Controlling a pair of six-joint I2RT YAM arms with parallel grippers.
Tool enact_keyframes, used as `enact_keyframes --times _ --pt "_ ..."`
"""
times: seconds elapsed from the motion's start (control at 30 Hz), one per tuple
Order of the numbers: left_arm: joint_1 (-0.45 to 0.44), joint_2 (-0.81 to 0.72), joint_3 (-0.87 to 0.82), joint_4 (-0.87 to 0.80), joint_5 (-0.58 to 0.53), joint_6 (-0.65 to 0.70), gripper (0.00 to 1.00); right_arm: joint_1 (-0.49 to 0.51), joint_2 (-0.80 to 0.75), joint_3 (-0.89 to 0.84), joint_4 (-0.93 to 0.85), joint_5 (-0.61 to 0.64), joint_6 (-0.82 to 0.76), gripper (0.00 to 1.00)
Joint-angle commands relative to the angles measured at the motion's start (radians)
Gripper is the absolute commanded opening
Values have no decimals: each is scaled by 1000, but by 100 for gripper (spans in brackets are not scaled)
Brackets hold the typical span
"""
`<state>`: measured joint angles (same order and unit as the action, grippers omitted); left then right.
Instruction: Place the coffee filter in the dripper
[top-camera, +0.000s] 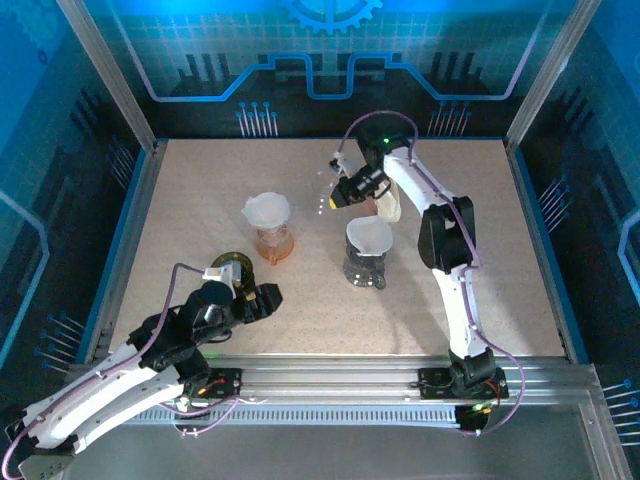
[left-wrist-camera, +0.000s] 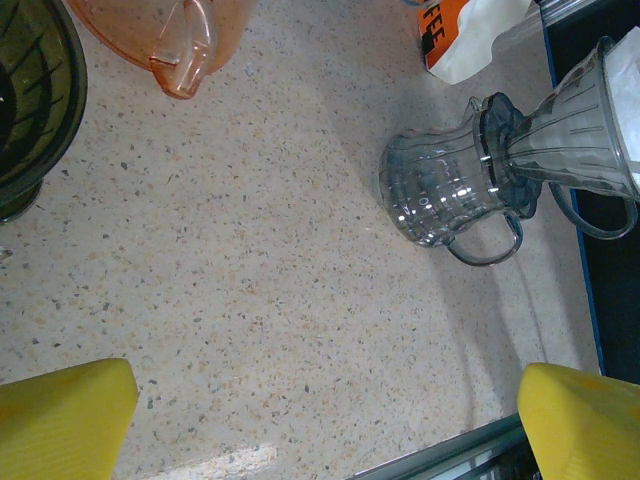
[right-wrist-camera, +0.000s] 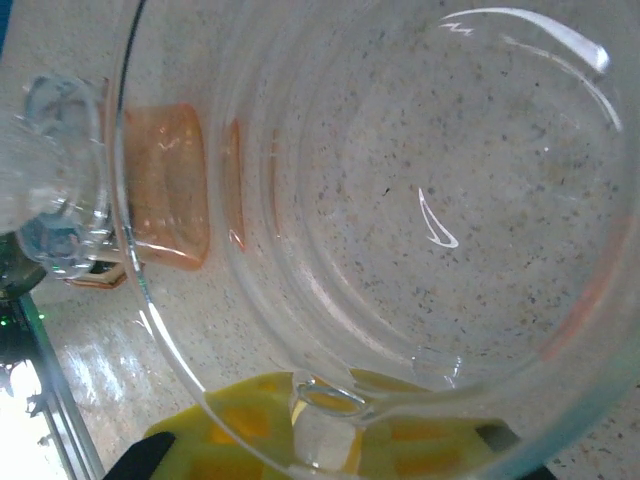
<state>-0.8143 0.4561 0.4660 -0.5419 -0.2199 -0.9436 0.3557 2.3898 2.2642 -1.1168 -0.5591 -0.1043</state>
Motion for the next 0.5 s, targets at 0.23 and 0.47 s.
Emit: enact_keyframes --times 0.23,0.47 --pt "9 -10 -15 -4 13 -13 99 -9 -176 83 6 -40 55 16" --pt "9 -13 -6 -12 18 -3 99 27 -325 -3 10 -2 64 16"
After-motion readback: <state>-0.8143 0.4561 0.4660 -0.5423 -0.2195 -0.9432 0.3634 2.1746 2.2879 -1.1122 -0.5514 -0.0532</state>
